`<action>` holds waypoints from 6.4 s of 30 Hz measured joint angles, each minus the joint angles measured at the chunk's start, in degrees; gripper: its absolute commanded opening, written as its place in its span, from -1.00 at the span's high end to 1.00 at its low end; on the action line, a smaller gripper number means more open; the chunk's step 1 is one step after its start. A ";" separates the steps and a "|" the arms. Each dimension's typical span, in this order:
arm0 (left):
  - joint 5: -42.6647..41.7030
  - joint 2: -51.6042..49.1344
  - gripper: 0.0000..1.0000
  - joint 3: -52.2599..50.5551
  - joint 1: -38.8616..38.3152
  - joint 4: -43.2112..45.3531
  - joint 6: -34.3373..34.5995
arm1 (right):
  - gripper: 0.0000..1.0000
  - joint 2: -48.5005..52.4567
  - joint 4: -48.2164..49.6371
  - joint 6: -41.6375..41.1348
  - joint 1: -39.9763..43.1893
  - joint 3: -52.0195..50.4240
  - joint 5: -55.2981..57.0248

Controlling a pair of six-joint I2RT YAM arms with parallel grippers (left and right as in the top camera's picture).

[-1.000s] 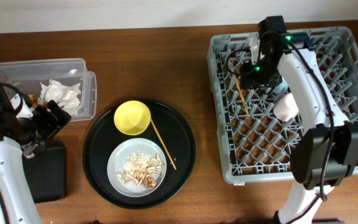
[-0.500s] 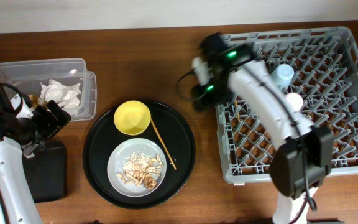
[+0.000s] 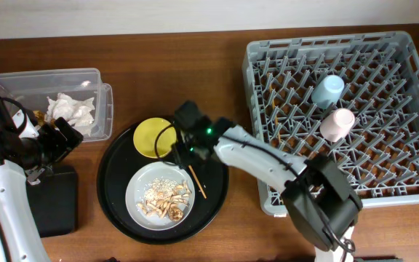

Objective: Sort waste into correct bins and load items into the dishwasher rack
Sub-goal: 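Return the right gripper to the tray and grasp the remaining chopstick, then carry the chopstick with the right gripper and insert it into the rack, then move the right gripper to the yellow bowl and grasp its rim, then carry the yellow bowl with the right gripper into the rack's front right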

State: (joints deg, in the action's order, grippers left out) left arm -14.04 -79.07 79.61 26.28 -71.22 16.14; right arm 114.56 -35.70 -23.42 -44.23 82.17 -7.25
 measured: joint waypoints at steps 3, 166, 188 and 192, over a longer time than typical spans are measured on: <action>0.00 0.00 -0.99 0.00 0.00 0.02 0.00 | -0.15 0.02 0.20 -1.75 -1.81 -1.81 3.34; 0.00 0.00 -0.99 0.00 0.00 0.02 0.00 | 0.92 13.07 8.07 17.18 -9.60 17.09 14.12; 0.00 0.00 -0.99 0.00 0.00 0.02 0.00 | 0.92 -1.27 -40.15 7.80 42.56 44.98 -14.88; 0.00 0.00 -0.99 0.00 0.00 0.02 0.00 | 0.92 -1.25 -46.66 10.82 51.89 44.94 -22.88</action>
State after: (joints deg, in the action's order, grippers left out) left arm -14.04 -79.07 79.61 26.28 -71.20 16.14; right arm 113.32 -82.37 -12.60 7.66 127.11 -30.13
